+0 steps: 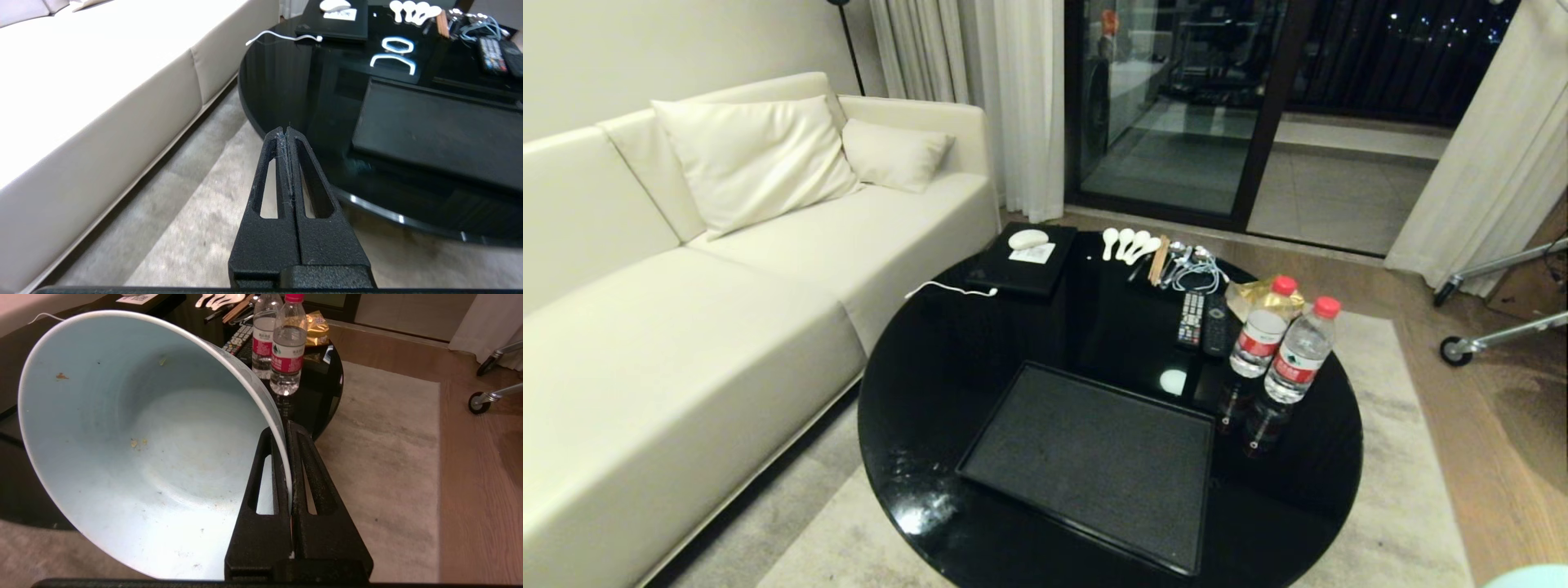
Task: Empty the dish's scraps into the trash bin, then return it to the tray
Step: Put the bowl back to the table
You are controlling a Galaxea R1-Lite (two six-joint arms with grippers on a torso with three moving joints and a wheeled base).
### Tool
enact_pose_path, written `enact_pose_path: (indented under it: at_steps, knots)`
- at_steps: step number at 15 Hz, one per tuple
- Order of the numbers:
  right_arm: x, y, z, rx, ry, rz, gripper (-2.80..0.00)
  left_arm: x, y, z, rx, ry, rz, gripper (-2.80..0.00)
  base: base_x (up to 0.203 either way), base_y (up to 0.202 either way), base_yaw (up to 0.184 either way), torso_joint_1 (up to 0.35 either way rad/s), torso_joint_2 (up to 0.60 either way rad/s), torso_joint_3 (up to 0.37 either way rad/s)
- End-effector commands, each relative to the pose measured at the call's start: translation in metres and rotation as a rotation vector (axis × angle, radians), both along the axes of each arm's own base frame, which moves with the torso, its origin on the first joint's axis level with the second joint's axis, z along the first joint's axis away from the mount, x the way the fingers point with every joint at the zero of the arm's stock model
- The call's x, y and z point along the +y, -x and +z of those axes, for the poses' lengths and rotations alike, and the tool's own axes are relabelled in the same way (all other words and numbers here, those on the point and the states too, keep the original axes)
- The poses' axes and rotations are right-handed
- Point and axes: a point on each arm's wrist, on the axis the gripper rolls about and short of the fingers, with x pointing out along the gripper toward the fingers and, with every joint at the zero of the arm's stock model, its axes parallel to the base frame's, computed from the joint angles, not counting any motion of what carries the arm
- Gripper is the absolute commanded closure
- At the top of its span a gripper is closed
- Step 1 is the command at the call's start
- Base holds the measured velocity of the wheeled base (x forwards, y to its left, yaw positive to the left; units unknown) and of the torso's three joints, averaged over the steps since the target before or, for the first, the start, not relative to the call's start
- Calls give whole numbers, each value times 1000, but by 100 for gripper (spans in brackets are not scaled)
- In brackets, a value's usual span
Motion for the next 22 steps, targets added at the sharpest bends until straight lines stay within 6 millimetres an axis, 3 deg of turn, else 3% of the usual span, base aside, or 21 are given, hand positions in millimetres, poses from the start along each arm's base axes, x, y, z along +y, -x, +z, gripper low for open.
enact_pose_path:
  at_steps: [1, 5, 18, 22]
  knots:
    - [0, 0, 0, 0, 0, 0, 0, 0, 0, 0, -1, 0, 0, 0, 186, 0, 1, 4, 2, 1]
    - [0, 0, 0, 0, 1, 0, 0, 0, 0, 0, -1, 2, 0, 0, 154, 0, -2, 5, 3, 0]
    - [0, 0, 0, -4, 58, 1, 0, 0, 0, 0, -1, 3, 0, 0, 0, 0, 0, 0, 0, 0]
    - [1, 3, 16, -34, 131, 39, 0, 0, 0, 0, -1, 3, 0, 0, 0, 0, 0, 0, 0, 0]
